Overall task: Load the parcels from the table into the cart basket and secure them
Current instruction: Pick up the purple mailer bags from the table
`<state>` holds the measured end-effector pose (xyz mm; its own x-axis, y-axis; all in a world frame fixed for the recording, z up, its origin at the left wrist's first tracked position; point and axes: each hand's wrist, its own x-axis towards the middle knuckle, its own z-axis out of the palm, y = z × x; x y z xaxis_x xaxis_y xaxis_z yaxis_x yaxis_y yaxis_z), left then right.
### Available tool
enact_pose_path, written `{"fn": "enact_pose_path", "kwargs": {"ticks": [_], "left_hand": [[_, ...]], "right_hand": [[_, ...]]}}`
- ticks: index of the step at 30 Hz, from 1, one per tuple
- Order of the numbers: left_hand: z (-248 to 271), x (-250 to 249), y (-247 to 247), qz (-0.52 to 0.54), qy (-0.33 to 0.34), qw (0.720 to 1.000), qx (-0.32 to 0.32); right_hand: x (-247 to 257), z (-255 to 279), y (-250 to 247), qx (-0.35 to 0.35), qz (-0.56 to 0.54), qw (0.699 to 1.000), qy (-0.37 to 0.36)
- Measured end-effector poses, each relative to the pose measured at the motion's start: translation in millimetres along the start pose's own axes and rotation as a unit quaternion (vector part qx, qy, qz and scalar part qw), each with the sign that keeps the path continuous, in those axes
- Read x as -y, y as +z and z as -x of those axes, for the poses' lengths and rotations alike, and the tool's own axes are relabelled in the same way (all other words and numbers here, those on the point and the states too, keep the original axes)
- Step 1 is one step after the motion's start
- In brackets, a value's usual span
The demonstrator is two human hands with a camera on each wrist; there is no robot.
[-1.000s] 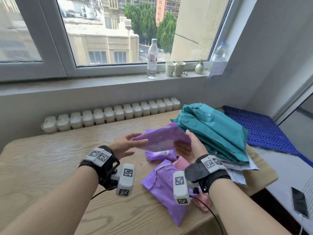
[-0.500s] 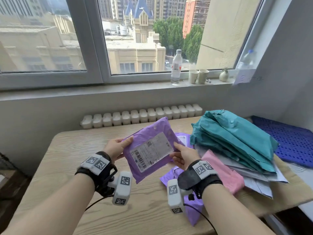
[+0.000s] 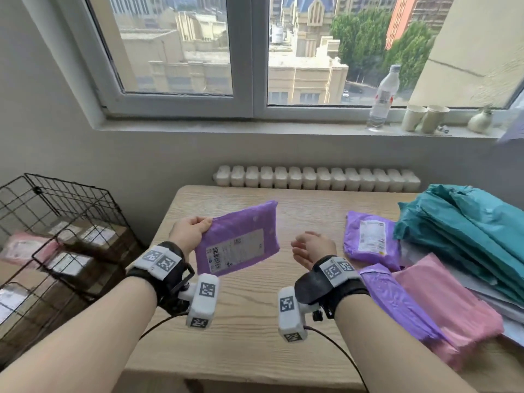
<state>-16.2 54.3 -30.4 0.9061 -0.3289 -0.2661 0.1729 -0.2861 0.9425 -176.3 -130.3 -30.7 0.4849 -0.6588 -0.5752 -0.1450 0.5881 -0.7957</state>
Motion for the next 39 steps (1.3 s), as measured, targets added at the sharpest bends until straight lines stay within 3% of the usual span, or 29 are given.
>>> {"fn": "enact_pose_path", "kwargs": {"ticks": [4,8,13,17,23,29,36,39], "left_hand": [[-3,-5,-53,-0.035,0.036,0.999,0.015],[-22,-1,-132,-0.065,0.059,0.996,-0.004],[-45,9,-239,-0.061,0.067,0.995,-0.029],[-69,31,-326,-0.067,0.045,0.996,-0.035],[-99,49,-442,-0.085,0.039,0.994,-0.056],[-125,52,-508,-0.083,0.019,0.994,-0.068],[-173,62,-551,-0.072,0.004,0.989,-0.131],[-207,53,-571,-0.078,0.022,0.984,-0.159]], "right_hand": [[7,18,66,0.016,0.065,0.994,-0.088],[-14,39,165,0.101,0.132,0.975,-0.147],[-66,69,293,0.197,0.212,0.948,-0.134],[-115,78,383,0.220,0.333,0.903,-0.161],[-175,91,494,0.251,0.450,0.845,-0.142],[-190,102,561,0.299,0.556,0.761,-0.146],[-203,78,633,0.322,0.651,0.650,-0.225],[-207,55,678,0.328,0.643,0.658,-0.214]]}}
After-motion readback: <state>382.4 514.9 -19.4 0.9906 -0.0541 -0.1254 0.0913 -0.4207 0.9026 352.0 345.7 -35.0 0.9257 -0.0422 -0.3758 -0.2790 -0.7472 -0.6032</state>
